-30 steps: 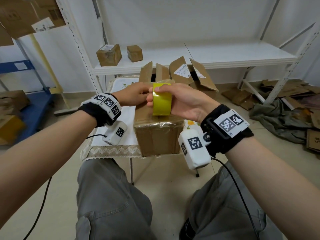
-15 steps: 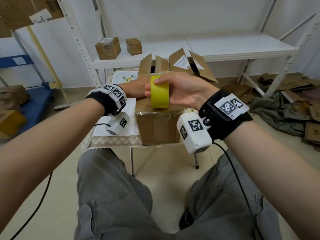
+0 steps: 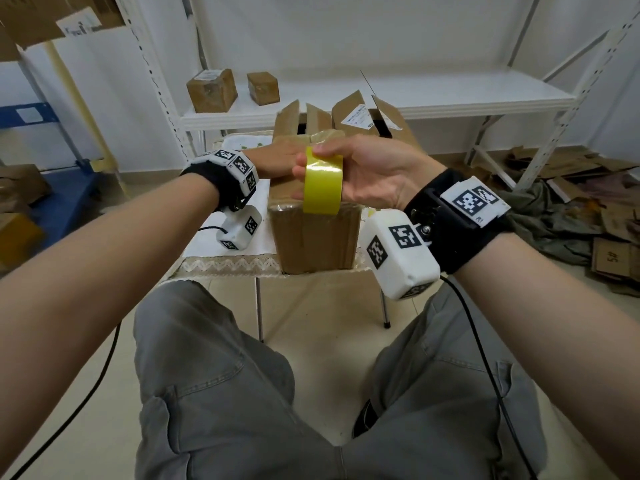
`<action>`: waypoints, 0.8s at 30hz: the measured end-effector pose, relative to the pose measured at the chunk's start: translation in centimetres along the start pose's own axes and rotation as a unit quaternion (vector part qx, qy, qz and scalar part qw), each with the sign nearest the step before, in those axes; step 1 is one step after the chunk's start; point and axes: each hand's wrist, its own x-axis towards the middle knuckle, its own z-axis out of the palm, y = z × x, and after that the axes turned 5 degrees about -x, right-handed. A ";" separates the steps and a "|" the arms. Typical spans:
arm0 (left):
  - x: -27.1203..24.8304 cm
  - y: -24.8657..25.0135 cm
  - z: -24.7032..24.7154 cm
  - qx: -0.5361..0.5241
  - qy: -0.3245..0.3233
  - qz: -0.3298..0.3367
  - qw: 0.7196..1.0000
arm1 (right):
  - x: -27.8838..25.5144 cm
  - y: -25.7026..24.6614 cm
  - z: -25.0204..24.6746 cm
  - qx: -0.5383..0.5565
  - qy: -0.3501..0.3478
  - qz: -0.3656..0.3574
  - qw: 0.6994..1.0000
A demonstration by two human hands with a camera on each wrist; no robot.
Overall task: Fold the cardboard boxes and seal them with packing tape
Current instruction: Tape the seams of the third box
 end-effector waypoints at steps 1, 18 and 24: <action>0.1 -0.1 0.0 -0.009 -0.004 0.007 1.000 | -0.1 0.1 0.1 0.007 0.001 0.004 1.000; 1.0 -2.0 -0.4 0.062 -0.009 0.048 0.997 | 0.0 2.7 -0.9 -0.001 -0.066 0.032 0.997; -0.9 -0.8 0.1 -0.026 0.045 0.036 0.998 | 0.7 3.4 -1.5 -0.005 -0.092 0.041 0.995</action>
